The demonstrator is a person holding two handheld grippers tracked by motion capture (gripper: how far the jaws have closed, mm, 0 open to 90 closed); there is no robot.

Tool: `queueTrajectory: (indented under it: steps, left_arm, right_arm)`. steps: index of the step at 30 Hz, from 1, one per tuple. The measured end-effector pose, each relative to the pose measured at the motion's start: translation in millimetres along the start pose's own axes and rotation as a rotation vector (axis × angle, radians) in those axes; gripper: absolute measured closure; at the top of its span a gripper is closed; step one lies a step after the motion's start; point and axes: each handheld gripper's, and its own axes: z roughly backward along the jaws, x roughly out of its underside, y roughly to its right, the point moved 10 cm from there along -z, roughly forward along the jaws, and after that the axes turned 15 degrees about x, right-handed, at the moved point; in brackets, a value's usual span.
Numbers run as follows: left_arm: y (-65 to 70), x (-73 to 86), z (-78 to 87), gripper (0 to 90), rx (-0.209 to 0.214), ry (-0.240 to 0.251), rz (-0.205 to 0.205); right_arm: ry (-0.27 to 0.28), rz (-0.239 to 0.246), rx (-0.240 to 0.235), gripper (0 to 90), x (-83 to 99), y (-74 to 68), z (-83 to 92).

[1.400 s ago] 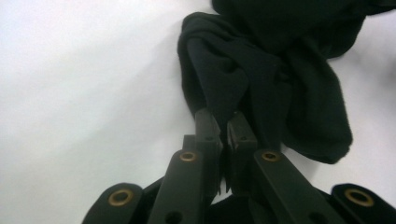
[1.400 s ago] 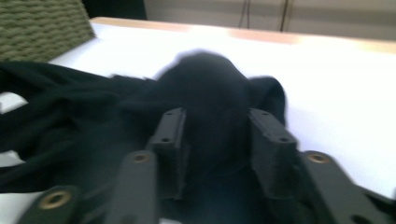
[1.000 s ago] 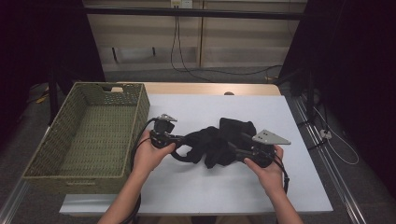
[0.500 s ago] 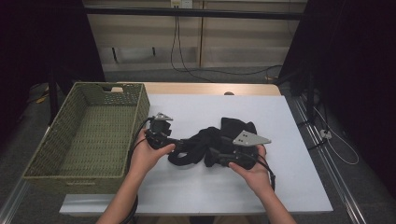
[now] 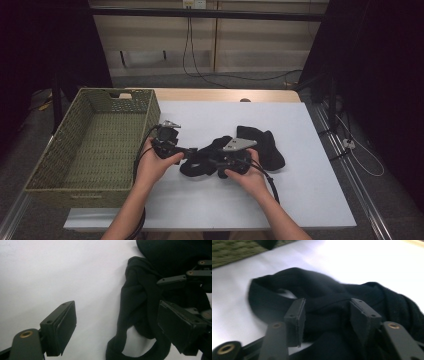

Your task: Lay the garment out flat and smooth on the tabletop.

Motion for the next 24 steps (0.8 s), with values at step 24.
queueTrajectory:
  steps: [24]
  left_arm:
    - [4.4, 6.6, -13.1, 17.0, 0.002, -0.048, -0.025]
  right_arm:
    - [0.132, -0.316, 0.028, 85.1, -2.0, 90.8, 76.3]
